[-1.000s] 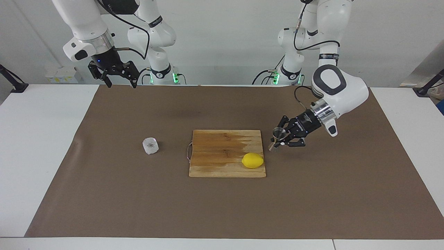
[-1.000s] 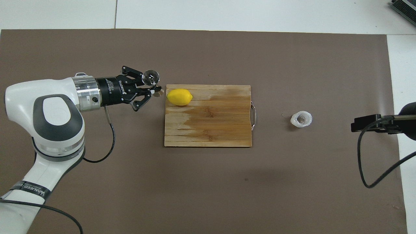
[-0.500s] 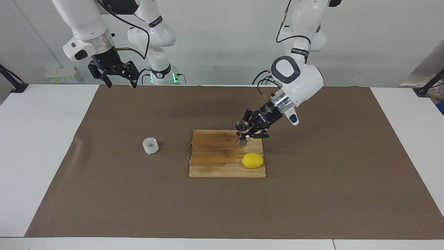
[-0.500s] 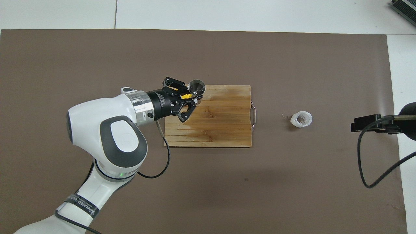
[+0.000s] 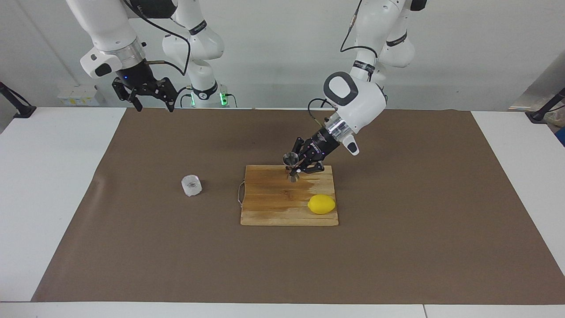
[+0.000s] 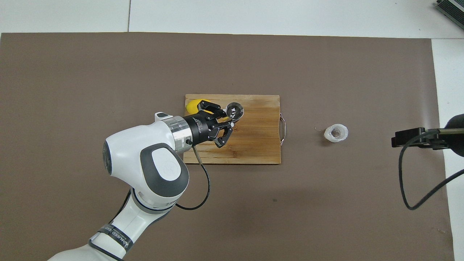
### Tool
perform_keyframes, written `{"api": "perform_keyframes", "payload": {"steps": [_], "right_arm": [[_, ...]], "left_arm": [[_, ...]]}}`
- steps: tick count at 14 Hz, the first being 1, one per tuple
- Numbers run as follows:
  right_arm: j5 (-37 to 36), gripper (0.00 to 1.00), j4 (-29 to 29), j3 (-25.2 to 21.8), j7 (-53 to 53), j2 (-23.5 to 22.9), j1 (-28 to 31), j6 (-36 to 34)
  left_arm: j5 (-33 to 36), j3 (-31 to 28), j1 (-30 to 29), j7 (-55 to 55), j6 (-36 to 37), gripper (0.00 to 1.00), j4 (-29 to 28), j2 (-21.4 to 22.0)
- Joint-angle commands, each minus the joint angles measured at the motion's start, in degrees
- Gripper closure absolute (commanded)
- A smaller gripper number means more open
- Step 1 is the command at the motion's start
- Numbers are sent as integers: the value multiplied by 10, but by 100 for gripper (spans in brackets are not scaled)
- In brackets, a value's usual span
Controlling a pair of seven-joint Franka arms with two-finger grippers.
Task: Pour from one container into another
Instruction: 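Carry the dark metal cup with the left gripper onto the wooden board, then lower the dark cup onto the board and open the left gripper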
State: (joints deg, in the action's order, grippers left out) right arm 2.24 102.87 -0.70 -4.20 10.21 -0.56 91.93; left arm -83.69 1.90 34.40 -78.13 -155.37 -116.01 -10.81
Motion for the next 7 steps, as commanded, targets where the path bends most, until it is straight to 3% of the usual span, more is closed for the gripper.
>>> {"api": "perform_keyframes", "payload": {"steps": [1,3,7], "right_arm": [[13,0,-4,3,-6,3,6,-8],[13,0,-4,3,-6,2,6,-8],[14,0,-4,3,-6,2,6,-8]], "left_arm": [[-99,-8,3,102,22,100,-6,-10],[-166,-8,-8,201,72,100,-7,-24],[-195,-8,-13,258,77,100,0,-56]]}}
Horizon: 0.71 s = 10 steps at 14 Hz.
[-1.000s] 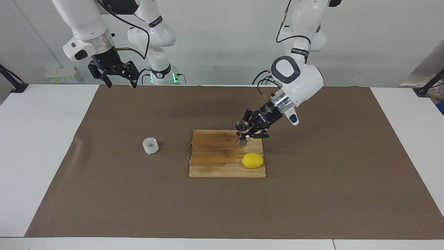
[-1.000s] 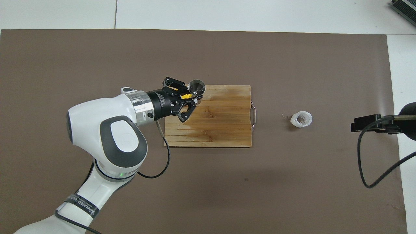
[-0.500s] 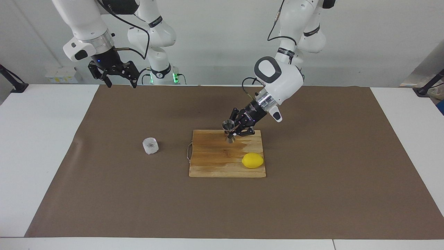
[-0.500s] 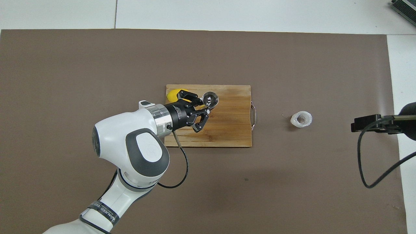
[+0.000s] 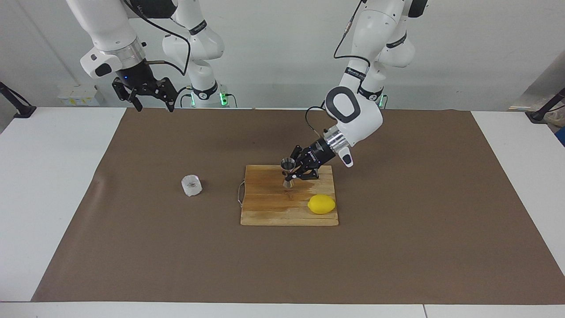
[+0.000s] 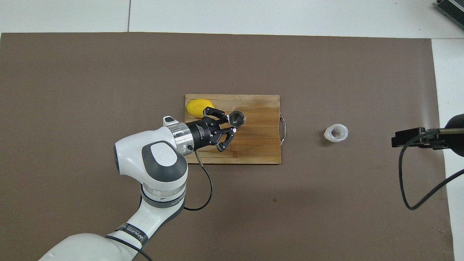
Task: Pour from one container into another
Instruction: 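Lower the dark cup onto the board and open the left gripper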
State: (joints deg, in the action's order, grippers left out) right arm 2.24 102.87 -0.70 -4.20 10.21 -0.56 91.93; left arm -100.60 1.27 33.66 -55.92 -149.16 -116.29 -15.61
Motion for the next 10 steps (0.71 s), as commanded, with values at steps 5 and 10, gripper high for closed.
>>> {"api": "perform_keyframes", "payload": {"steps": [5,10], "right_arm": [[13,0,-4,3,-6,2,6,-8],[14,0,-3,3,-6,3,6,-8]], "left_arm": [[-144,-2,-9,101,14,100,0,-25],[-199,-2,-6,144,10,100,0,-35]]}}
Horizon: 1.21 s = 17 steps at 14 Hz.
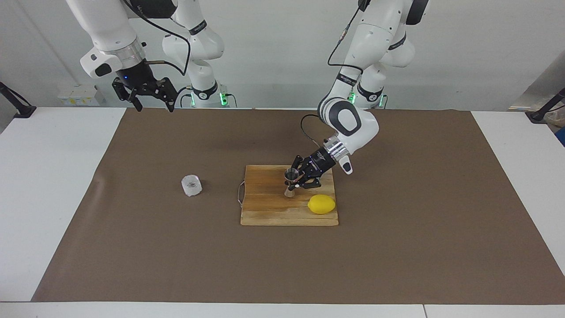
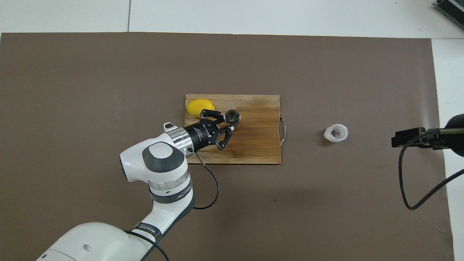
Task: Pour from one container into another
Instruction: 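Lower the dark cup onto the board and open the left gripper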
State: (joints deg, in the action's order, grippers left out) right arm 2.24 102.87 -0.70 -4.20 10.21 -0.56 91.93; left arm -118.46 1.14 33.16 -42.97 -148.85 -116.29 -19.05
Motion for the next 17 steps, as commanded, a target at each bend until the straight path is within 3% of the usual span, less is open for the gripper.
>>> {"api": "perform_keyframes", "payload": {"steps": [1,5,6,7,12,15,17], "right_arm": [[13,0,-4,3,-6,2,6,-8],[13,0,-4,3,-6,2,6,-8],[13,0,-4,3,-6,2,6,-8],[13,0,-4,3,-6,2,6,-8],[13,0,-4,3,-6,3,6,-8],[13,0,-4,-4,-3,3,12,-15],[13,0,0,-8,0,13,17,-60]], "left_arm": [[-21,-1,1,13,-1,100,0,-1],[-29,3,6,13,-25,100,2,-7],[-31,3,5,13,-25,79,2,-7],[-31,3,5,14,-25,3,3,-7],[-9,1,2,16,-25,0,5,-6],[56,0,0,13,-35,0,10,1],[139,0,0,10,-36,0,9,3]]}}
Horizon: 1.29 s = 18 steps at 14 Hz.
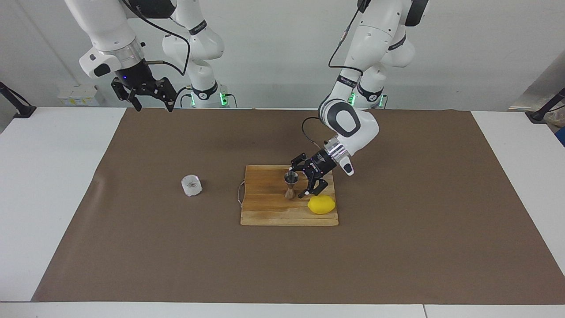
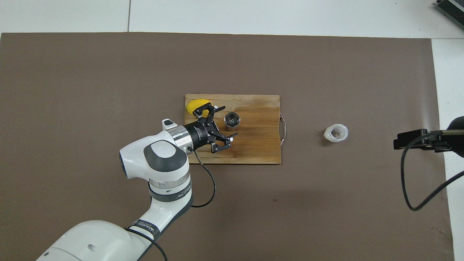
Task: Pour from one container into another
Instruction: 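Retract the left gripper while the right gripper reaches the white cup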
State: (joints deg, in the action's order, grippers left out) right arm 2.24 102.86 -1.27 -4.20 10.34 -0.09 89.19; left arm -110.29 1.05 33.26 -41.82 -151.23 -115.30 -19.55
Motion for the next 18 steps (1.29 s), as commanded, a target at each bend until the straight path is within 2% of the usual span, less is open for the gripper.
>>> {"api": "perform_keyframes", "payload": {"steps": [1,3,5,9,11,13,16,18], "right_arm": [[13,0,-1,-5,-1,17,11,-36],[14,0,3,-16,15,22,20,-53],[14,0,20,-16,115,28,17,-22],[14,0,42,-18,399,24,24,29],[14,0,56,-18,571,21,42,84],[14,0,73,-18,755,12,48,145],[28,0,82,-17,839,-1,58,151],[97,0,85,-18,927,-34,83,145]], "left_arm": [[89,-1,-1,-1,-12,0,-1,10],[157,-4,-5,-2,-13,0,-3,28],[244,-12,-9,-2,-12,0,-5,41],[435,-27,-23,-2,-7,0,-1,68],[554,-31,-36,1,1,0,-1,86],[666,-39,-59,1,44,0,8,98],[832,-38,-94,7,125,0,37,112],[953,-37,-116,64,195,0,83,110]]}}
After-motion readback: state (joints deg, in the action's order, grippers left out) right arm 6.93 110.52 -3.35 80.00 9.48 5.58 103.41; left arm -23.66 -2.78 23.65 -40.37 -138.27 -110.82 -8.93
